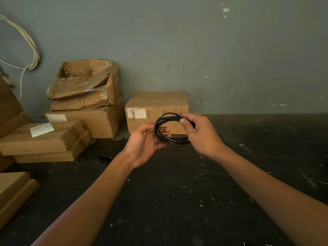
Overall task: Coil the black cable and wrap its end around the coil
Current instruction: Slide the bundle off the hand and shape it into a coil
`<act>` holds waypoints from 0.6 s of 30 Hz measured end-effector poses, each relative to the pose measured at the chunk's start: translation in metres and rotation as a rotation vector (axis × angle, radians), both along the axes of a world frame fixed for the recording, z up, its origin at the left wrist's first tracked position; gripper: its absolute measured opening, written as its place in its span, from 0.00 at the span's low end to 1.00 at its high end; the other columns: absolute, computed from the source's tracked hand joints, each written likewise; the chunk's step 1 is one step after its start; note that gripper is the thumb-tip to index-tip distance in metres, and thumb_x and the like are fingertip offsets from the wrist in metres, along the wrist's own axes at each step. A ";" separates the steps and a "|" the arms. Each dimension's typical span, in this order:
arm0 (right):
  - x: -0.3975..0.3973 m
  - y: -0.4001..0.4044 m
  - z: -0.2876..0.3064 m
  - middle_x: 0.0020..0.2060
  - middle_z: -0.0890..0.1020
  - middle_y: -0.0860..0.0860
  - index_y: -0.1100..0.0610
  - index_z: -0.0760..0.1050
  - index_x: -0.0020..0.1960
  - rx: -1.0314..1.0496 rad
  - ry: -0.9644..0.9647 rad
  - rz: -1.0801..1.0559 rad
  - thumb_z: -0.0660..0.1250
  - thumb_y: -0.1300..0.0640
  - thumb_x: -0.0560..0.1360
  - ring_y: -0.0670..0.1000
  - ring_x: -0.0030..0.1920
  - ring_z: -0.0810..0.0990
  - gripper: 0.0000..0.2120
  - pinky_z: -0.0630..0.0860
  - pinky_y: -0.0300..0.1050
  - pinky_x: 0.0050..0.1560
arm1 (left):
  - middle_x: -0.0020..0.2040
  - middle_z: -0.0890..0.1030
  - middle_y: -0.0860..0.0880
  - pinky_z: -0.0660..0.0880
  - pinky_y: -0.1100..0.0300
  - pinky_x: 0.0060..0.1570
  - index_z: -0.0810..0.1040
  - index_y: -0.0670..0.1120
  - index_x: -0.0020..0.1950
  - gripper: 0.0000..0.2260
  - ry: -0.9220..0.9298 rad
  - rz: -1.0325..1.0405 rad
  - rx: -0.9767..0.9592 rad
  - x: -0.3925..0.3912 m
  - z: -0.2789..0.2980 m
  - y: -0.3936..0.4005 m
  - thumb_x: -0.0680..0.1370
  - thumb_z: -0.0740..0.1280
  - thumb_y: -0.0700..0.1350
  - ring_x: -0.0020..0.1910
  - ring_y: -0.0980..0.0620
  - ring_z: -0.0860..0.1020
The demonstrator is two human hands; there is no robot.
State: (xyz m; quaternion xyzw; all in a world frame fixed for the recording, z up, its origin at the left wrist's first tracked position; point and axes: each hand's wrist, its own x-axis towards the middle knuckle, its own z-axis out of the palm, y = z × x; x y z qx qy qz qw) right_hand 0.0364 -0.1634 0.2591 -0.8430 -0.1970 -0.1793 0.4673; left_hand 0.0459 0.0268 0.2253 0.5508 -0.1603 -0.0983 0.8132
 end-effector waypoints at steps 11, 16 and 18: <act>0.002 -0.006 -0.003 0.48 0.77 0.48 0.54 0.76 0.66 -0.186 -0.043 0.070 0.63 0.57 0.80 0.44 0.45 0.73 0.15 0.68 0.42 0.49 | 0.31 0.69 0.56 0.74 0.59 0.40 0.75 0.44 0.60 0.13 -0.174 0.241 0.274 -0.001 -0.002 -0.023 0.85 0.55 0.49 0.28 0.60 0.67; 0.001 -0.006 -0.014 0.49 0.79 0.45 0.53 0.78 0.65 -0.034 -0.061 0.022 0.66 0.57 0.78 0.39 0.46 0.75 0.16 0.69 0.31 0.48 | 0.28 0.68 0.55 0.69 0.62 0.31 0.73 0.45 0.51 0.09 -0.101 0.353 0.018 -0.004 -0.006 -0.036 0.85 0.55 0.45 0.26 0.60 0.65; 0.001 -0.007 -0.018 0.49 0.79 0.44 0.51 0.77 0.65 -0.015 -0.050 0.010 0.66 0.56 0.78 0.39 0.48 0.76 0.16 0.69 0.26 0.49 | 0.29 0.67 0.54 0.66 0.63 0.29 0.72 0.46 0.48 0.10 -0.070 0.371 -0.051 -0.004 -0.006 -0.038 0.85 0.55 0.45 0.26 0.59 0.64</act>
